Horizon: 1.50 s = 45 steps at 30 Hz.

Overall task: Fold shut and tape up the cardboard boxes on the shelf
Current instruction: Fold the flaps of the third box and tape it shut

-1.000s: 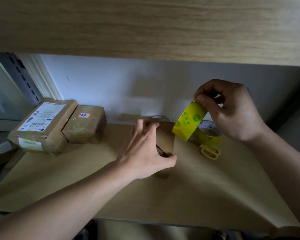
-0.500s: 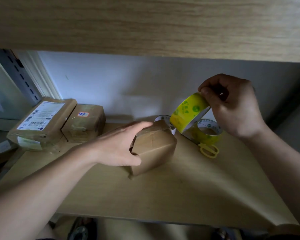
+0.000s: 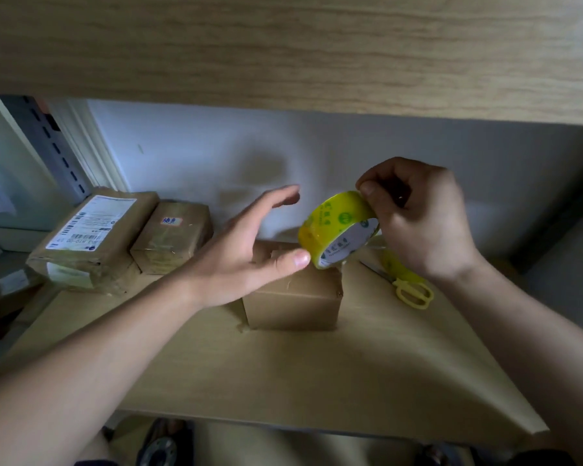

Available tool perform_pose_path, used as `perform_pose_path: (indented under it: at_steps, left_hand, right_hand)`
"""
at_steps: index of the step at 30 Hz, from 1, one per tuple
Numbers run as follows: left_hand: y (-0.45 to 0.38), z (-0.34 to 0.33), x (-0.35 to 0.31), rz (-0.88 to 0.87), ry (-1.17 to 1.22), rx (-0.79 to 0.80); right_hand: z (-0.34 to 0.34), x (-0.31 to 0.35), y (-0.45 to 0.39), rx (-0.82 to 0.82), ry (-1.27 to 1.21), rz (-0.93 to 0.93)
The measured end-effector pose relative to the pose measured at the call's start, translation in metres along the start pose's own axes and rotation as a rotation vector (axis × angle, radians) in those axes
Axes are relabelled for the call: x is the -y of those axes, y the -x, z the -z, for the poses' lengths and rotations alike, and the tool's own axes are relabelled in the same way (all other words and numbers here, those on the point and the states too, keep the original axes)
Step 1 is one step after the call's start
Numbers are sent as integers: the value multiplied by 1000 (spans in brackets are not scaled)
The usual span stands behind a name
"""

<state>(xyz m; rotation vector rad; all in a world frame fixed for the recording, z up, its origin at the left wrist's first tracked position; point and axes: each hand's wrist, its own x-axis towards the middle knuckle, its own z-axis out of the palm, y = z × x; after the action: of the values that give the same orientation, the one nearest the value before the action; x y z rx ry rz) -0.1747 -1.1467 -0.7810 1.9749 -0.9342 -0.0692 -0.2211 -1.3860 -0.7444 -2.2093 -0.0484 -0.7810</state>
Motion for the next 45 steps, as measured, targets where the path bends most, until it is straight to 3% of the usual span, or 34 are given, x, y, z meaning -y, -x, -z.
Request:
perform_pose_path:
  at_steps: [4, 9, 13, 16, 26, 32, 37, 45]
  left_hand:
    - [-7, -6, -10, -109, 156, -54]
    - [-6, -4, -8, -97, 271, -137]
    - [-8, 5, -11, -126, 259, -109]
    - [-9, 15, -14, -146, 252, -108]
    - [-1, 41, 9, -49, 51, -120]
    - [3, 61, 20, -36, -199, -176]
    - [10, 64, 36, 22, -349, -181]
    - [2, 56, 22, -18, -492, -204]
  right_hand:
    - [-14, 7, 0, -32, -147, -72]
    - [-24, 13, 4, 48, -358, -214]
    - [-19, 18, 3, 131, -558, -353]
    - [-19, 21, 4, 152, -575, -379]
    - [-13, 28, 12, 106, -457, -345]
    - [-5, 7, 10, 63, -474, -517]
    - [-14, -1, 24, 232, -444, -577]
    - [-16, -7, 31, 235, -666, -745]
